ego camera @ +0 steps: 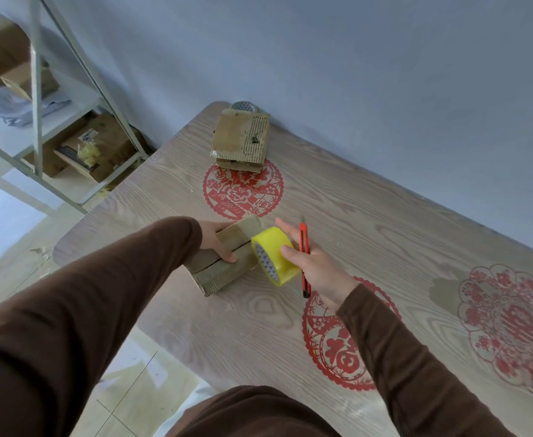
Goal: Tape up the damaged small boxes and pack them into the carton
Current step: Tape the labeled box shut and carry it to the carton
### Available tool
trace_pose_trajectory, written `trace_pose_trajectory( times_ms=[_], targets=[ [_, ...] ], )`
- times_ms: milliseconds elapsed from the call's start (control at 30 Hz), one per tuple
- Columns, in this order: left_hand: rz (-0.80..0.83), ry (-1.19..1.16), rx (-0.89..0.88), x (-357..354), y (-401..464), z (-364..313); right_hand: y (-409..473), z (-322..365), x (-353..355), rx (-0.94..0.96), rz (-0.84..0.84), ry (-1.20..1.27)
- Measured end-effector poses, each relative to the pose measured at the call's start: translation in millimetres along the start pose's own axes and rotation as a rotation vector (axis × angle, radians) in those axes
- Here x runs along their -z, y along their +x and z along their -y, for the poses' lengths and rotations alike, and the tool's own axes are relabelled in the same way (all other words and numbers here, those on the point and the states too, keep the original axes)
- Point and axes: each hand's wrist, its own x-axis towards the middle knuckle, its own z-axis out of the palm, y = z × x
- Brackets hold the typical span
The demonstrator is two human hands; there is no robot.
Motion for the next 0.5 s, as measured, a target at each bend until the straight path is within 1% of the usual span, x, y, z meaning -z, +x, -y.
trace_pose_trajectory(
  times_ms=[67, 133, 200, 233, 300, 433, 500],
  targets=[
    [-0.067, 0.115, -0.069, 3, 1, 4, 7, -2, -2, 0.009, -0.033, 0.001],
    [-0.186, 0.243, -0.204, 4, 0, 5, 14, -4, -5, 0.016, -0.088, 0.016],
    [-0.317, 0.515, -0.383, -5, -6, 5, 17, -9, -10, 0.030, -0.132, 0.000],
    [-0.367, 0.623, -0.441, -13, -8, 8, 17, -12, -13, 0.046, -0.139, -0.025],
    [-0.424, 0.690, -0.477, -30, -7, 20, 15, -19, -20, 0.063, -0.133, -0.056],
    [-0.524, 0.778, -0.409, -41, -2, 29, 18, -25, -28, 0.103, -0.125, -0.131],
    [-0.572, 0.788, -0.421, -45, -1, 29, 19, -24, -30, 0.120, -0.140, -0.147]
  ],
)
